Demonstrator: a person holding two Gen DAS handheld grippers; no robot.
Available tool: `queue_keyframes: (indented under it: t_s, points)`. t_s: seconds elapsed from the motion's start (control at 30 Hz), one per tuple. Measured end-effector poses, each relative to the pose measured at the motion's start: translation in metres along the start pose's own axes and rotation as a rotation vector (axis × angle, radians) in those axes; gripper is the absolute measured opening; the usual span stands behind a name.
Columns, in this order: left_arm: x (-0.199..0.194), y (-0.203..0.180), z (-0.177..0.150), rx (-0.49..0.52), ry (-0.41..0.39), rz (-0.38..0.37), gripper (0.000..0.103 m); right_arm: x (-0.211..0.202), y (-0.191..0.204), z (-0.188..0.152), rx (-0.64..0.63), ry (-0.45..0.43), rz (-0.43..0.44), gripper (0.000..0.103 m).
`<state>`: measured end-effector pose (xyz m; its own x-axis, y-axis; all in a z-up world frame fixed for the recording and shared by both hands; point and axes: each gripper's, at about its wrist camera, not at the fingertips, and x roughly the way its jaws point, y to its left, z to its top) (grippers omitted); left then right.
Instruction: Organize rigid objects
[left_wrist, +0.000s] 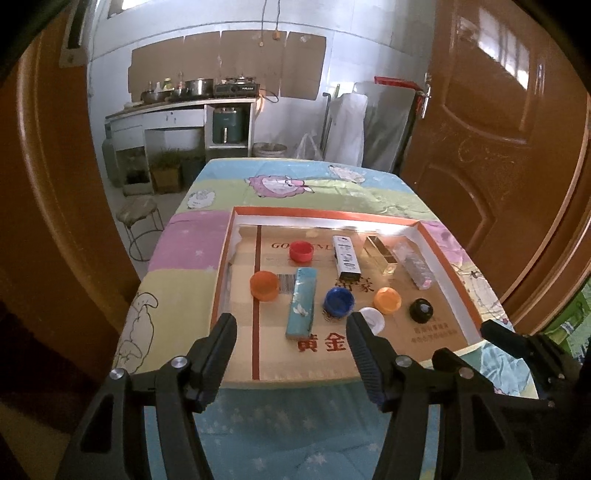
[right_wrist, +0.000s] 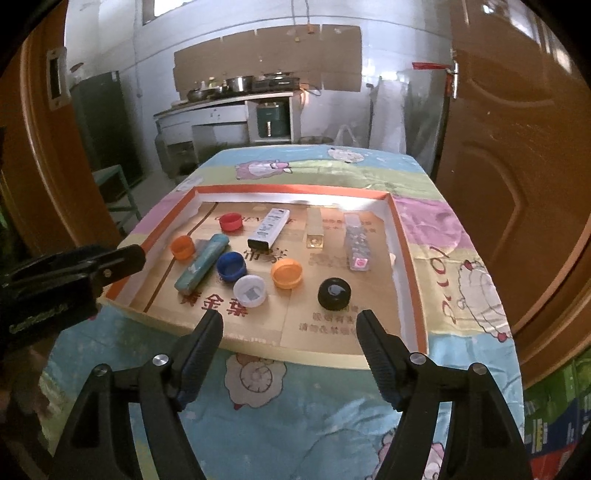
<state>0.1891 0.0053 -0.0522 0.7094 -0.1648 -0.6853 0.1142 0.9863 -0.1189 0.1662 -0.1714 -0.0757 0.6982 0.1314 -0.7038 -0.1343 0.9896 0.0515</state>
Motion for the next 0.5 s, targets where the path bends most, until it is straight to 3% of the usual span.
queue_keyframes:
  t_s: [0.5]
  points:
    - [-0.050,-0.021,-0.022,0.005,-0.075,0.018,0.061,-0.038,0.002,-0.012,0.018,-0.032,-0.043,0.076]
